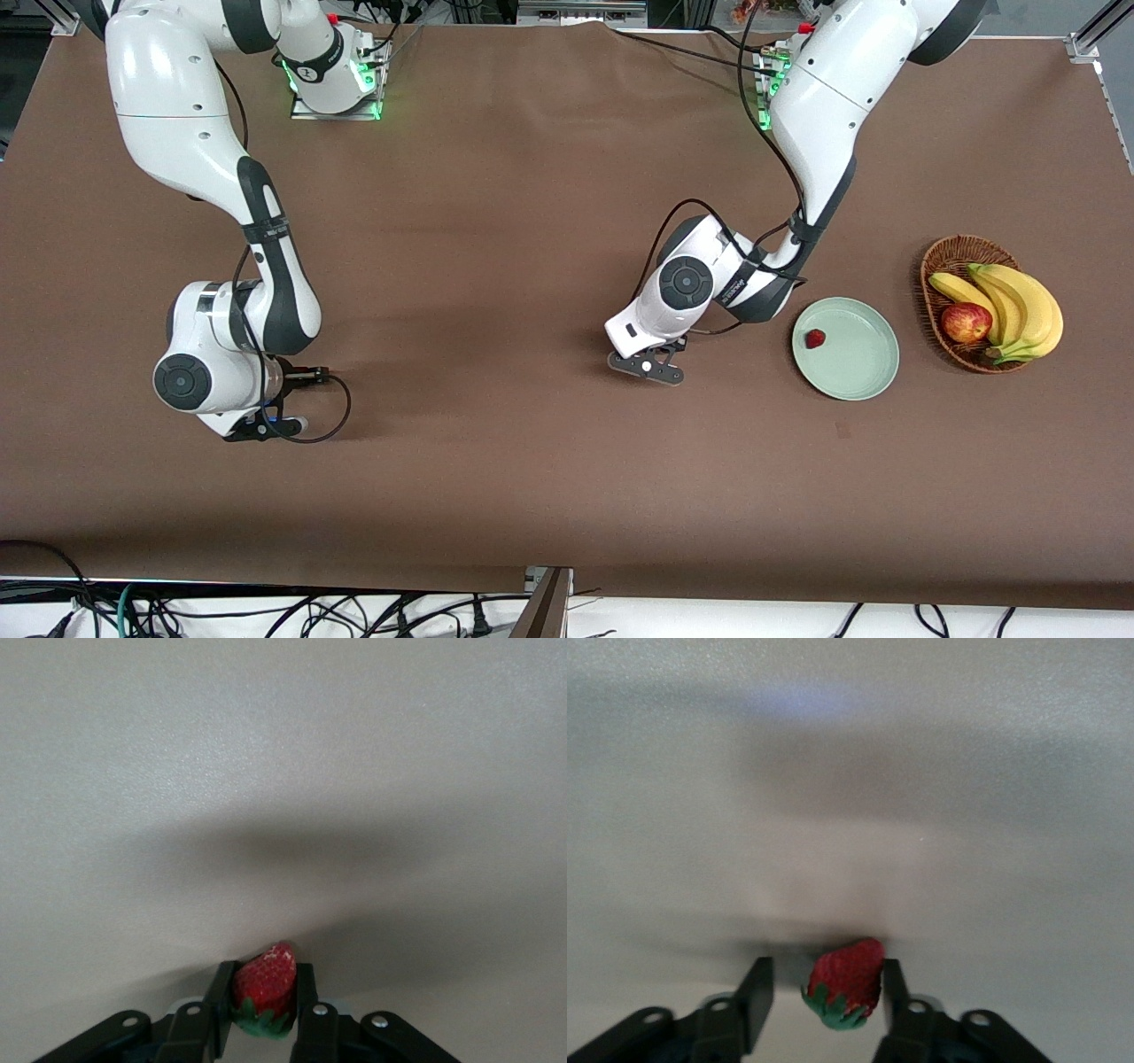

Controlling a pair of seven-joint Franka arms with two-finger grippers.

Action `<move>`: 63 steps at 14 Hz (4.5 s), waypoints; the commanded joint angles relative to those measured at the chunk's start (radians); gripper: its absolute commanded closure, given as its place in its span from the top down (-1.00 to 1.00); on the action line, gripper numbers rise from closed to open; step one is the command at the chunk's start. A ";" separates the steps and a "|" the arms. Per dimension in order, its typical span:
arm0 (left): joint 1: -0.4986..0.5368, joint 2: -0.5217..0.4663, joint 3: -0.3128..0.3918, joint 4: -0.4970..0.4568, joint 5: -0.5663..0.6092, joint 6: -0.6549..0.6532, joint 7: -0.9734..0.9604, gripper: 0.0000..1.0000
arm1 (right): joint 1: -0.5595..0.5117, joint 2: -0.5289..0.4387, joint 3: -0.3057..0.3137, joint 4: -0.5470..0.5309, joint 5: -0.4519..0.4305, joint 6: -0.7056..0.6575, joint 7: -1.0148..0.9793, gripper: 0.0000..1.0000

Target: Collect all strawberries into plate

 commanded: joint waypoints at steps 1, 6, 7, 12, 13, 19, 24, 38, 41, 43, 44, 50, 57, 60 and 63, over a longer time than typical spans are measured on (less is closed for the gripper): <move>0.001 -0.030 0.002 0.008 0.024 -0.046 -0.044 -0.94 | -0.005 -0.027 0.003 -0.031 0.012 0.011 -0.037 -0.78; 0.038 -0.183 0.025 0.025 0.027 -0.441 -0.052 -0.77 | 0.041 -0.041 0.031 -0.018 0.036 0.011 0.016 -0.83; 0.038 -0.208 0.058 0.027 0.033 -0.506 -0.045 -0.79 | 0.058 -0.042 0.042 -0.018 0.064 0.011 0.072 -0.83; 0.070 -0.259 0.125 0.025 0.141 -0.697 -0.038 -0.84 | 0.260 -0.033 0.132 0.044 0.133 0.116 0.605 -0.82; 0.093 -0.259 0.125 0.024 0.144 -0.712 -0.035 -0.85 | 0.315 -0.022 0.132 0.049 0.133 0.177 0.699 -0.82; 0.298 -0.253 0.120 0.008 0.151 -0.697 0.387 -0.86 | 0.574 0.071 0.135 0.084 0.138 0.545 0.982 -0.82; 0.411 -0.256 0.108 -0.125 0.061 -0.492 0.594 -0.84 | 0.668 0.247 0.163 0.308 0.135 0.592 1.116 -0.82; 0.465 -0.286 0.099 -0.231 -0.047 -0.327 0.754 1.00 | 0.379 -0.053 0.131 0.311 0.118 -0.078 0.613 1.00; 0.463 -0.309 0.045 -0.173 -0.042 -0.401 0.734 1.00 | 0.339 -0.137 0.018 0.311 0.118 -0.326 0.466 1.00; 0.461 -0.309 -0.019 -0.125 -0.049 -0.454 0.644 1.00 | 0.339 -0.192 -0.077 0.304 0.119 -0.449 0.369 1.00; 0.455 -0.308 -0.050 -0.124 -0.053 -0.459 0.551 1.00 | 0.339 -0.203 -0.123 0.304 0.118 -0.507 0.343 1.00; 0.219 -0.210 -0.105 -0.006 -0.037 -0.352 0.103 1.00 | 0.216 -0.458 -0.129 0.157 -0.023 -0.626 0.265 1.00; 0.083 -0.073 -0.087 -0.024 0.037 -0.137 -0.199 1.00 | -0.166 -0.686 0.235 0.014 -0.154 -0.658 0.266 1.00; 0.061 -0.052 -0.088 -0.025 0.073 -0.135 -0.265 1.00 | -0.269 -0.737 0.344 -0.035 -0.157 -0.661 0.260 1.00; 0.058 -0.038 -0.088 -0.033 0.075 -0.123 -0.266 1.00 | -0.274 -0.739 0.341 0.032 -0.163 -0.709 0.255 1.00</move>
